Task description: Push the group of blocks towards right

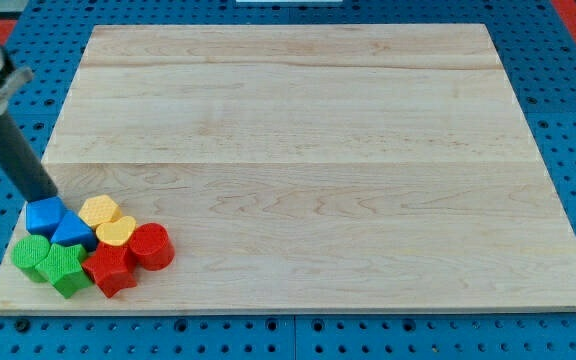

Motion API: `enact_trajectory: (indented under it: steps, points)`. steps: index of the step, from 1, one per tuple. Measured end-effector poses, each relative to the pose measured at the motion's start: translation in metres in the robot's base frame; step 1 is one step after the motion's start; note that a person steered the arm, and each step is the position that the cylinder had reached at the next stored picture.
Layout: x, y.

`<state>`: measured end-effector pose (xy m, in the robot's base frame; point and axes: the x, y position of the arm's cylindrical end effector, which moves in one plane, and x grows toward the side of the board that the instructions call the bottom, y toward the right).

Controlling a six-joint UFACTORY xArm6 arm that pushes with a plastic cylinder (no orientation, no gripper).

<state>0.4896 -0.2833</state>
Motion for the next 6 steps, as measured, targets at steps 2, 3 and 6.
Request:
enact_trajectory:
  steps: [2, 3, 6]
  points:
    - [0.014, -0.021]
    - [0.094, -0.014]
    - [0.128, 0.086]
